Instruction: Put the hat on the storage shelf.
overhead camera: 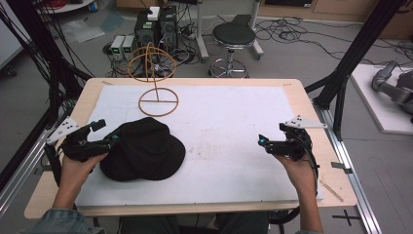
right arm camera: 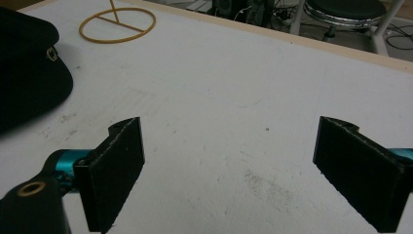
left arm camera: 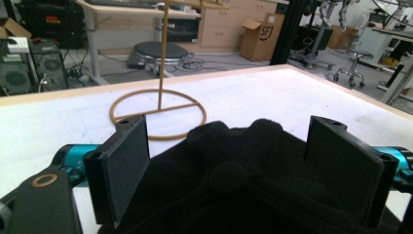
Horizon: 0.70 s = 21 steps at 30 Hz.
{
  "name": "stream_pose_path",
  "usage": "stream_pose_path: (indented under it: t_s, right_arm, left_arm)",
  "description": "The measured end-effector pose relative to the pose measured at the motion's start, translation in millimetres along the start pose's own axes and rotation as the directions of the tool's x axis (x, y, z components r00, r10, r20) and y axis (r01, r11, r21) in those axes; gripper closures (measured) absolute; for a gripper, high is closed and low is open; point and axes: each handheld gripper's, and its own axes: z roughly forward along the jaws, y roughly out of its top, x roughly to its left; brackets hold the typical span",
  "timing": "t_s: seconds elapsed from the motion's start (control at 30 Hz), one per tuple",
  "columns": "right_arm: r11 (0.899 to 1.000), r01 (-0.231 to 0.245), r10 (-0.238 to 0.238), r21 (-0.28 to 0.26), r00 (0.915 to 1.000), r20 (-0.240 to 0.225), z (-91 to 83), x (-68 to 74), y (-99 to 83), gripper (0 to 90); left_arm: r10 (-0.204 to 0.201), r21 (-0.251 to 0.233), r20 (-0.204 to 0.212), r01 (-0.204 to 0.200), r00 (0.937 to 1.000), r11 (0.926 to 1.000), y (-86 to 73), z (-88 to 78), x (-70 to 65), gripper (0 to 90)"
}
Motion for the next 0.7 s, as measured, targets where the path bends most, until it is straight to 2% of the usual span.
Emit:
stream_pose_path:
  t_s: [0.43, 0.7]
  right_arm:
    - [1.0, 0.015, -0.015, 0.001, 0.9999, -0.007, 2.4, 1.0, 0.2, 11.2]
    - [1.0, -0.002, 0.002, -0.005, 1.0, 0.0, -0.6, -0.6, 0.5, 11.2]
  left_arm:
    - [-0.015, 0.059, 0.022, 0.014, 0.9997, 0.9982, -16.4, 14.4, -0.7, 18.7]
    - [-0.038, 0.079, 0.025, 0.036, 0.9989, 0.9962, -21.1, 16.7, 2.2, 23.0]
